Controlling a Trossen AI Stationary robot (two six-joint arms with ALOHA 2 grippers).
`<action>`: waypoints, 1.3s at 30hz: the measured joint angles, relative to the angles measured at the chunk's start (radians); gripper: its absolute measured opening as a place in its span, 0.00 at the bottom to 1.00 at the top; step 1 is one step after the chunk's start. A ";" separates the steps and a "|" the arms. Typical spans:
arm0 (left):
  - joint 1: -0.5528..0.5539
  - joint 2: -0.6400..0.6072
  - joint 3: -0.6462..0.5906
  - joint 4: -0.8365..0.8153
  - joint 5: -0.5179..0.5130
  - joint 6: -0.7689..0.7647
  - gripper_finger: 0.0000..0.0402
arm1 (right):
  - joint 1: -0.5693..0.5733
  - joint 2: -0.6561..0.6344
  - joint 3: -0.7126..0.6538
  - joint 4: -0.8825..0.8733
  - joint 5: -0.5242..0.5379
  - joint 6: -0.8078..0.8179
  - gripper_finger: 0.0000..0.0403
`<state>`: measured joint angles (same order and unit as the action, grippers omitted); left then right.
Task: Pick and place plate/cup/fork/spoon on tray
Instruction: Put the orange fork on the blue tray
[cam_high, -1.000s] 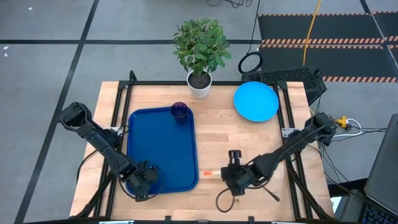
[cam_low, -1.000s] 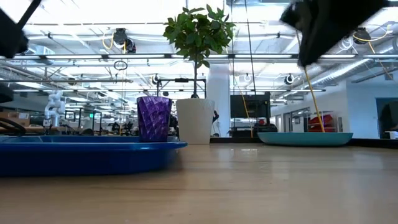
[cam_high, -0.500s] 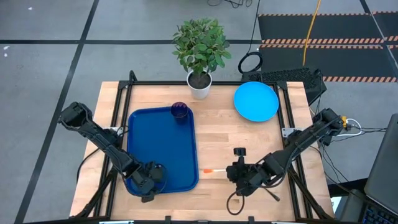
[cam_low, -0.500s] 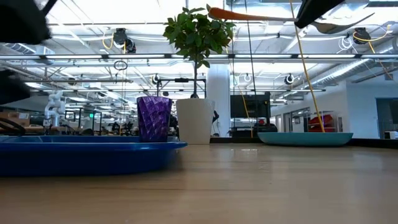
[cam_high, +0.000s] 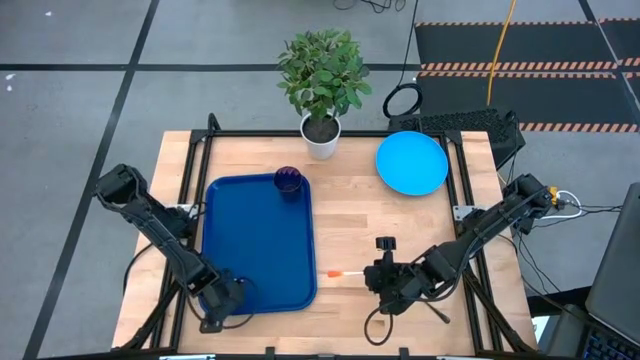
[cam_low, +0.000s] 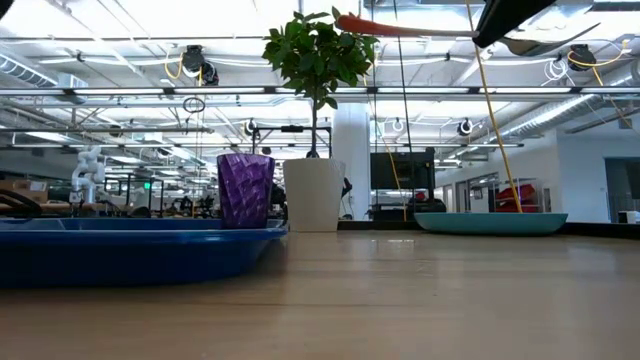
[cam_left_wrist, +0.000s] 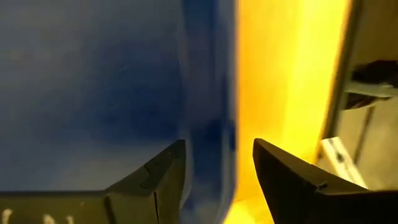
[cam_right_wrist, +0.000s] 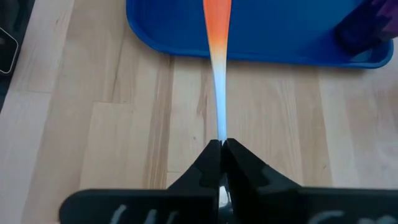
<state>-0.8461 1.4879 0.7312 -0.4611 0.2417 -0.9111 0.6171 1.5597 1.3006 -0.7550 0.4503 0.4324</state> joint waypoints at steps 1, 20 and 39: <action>-0.002 0.000 0.010 -0.035 -0.004 0.001 0.47 | 0.000 0.000 0.000 -0.004 0.000 0.001 0.00; -0.128 0.000 0.168 -0.368 -0.039 -0.173 0.47 | 0.000 0.000 0.000 -0.100 0.084 0.037 0.00; -0.179 0.000 0.068 -0.533 0.022 -0.374 0.47 | -0.002 0.000 -0.059 -0.088 0.097 -0.026 0.00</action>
<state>-1.0249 1.4876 0.7989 -0.9939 0.2635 -1.2846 0.6149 1.5600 1.2412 -0.8434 0.5477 0.4066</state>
